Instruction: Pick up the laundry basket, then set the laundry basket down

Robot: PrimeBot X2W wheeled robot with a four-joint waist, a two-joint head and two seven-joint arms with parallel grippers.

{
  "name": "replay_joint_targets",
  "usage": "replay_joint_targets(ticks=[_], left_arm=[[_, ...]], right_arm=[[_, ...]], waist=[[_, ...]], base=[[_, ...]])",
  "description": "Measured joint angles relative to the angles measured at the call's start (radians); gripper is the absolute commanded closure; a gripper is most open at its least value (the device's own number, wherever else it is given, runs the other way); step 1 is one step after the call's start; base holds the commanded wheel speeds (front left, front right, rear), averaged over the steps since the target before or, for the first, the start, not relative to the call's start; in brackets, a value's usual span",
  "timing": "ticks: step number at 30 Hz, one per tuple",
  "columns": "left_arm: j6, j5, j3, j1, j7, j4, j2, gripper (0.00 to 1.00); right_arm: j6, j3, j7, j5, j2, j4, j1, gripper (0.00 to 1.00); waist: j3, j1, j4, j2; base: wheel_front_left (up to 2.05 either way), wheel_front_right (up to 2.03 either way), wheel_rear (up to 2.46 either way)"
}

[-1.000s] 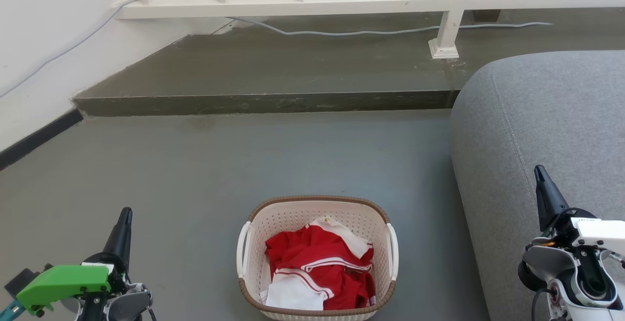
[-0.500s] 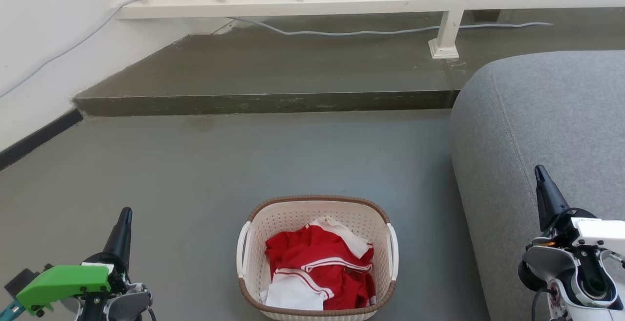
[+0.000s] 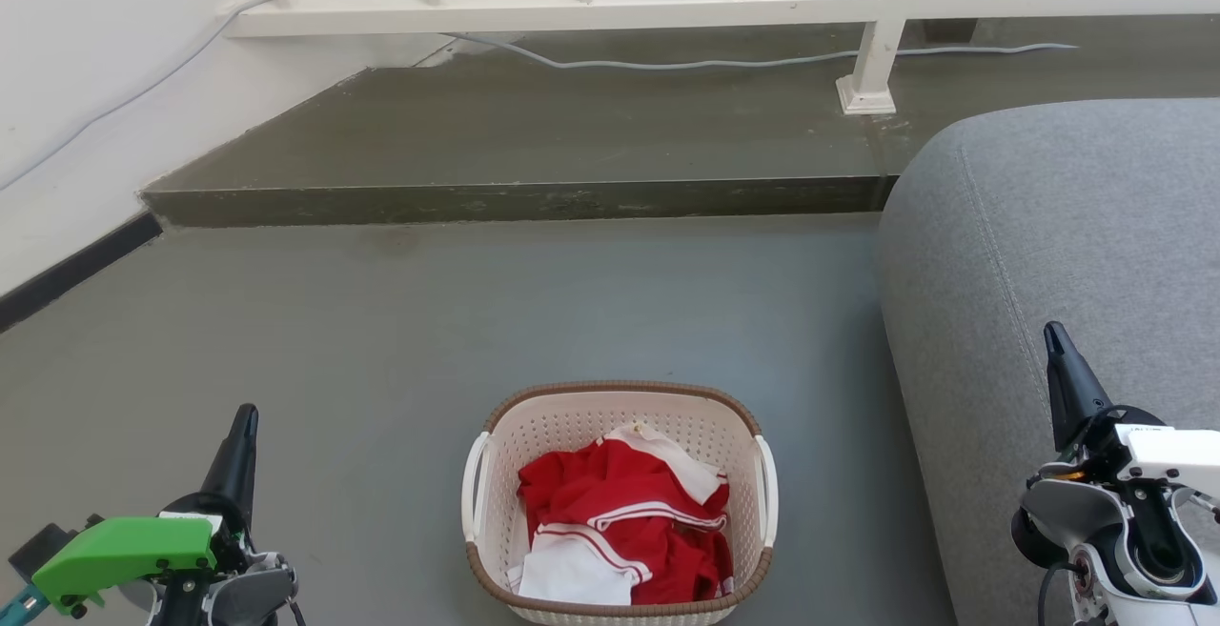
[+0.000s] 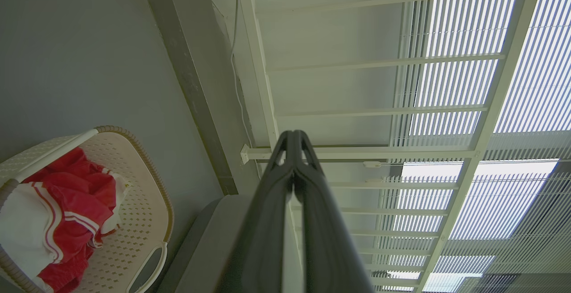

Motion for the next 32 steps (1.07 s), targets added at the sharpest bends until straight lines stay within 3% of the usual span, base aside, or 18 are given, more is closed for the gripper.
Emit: replay_joint_targets(ticks=[32], left_arm=[[0.000, 0.000, 0.001, 0.000, 0.001, 0.000, 0.000, 1.00]], right_arm=[[0.000, -0.002, 0.000, 0.000, 0.000, 0.000, 0.000, 1.00]], waist=[[0.000, 0.0000, 0.000, 0.0000]], base=[[0.00, 0.00, 0.00]])
